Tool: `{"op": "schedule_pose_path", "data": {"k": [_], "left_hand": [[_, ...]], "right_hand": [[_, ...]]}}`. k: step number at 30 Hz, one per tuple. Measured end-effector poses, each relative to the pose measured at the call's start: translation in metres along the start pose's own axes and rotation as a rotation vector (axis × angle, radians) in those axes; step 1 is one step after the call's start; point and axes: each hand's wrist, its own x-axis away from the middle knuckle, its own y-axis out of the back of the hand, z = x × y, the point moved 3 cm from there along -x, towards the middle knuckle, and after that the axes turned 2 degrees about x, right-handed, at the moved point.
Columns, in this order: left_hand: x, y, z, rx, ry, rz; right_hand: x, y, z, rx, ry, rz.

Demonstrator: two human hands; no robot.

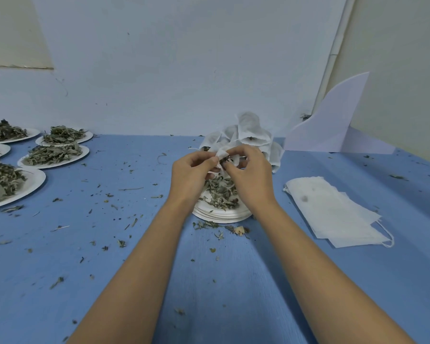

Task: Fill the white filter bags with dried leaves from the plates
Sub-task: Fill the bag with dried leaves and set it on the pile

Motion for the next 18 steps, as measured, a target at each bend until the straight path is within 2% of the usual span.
{"op": "schedule_pose_path", "data": {"k": [9, 12, 18], "left_hand": [[0.002, -0.011, 0.001, 0.018, 0.069, 0.231], [0.002, -0.010, 0.000, 0.042, 0.060, 0.146], [-0.005, -0.002, 0.002, -0.051, -0.028, -0.052]], "right_hand": [[-0.002, 0.010, -0.003, 0.068, -0.063, -0.106], [-0.003, 0.008, -0.002, 0.050, -0.054, -0.091], [-0.001, 0.002, 0.002, -0.204, -0.098, 0.085]]}}
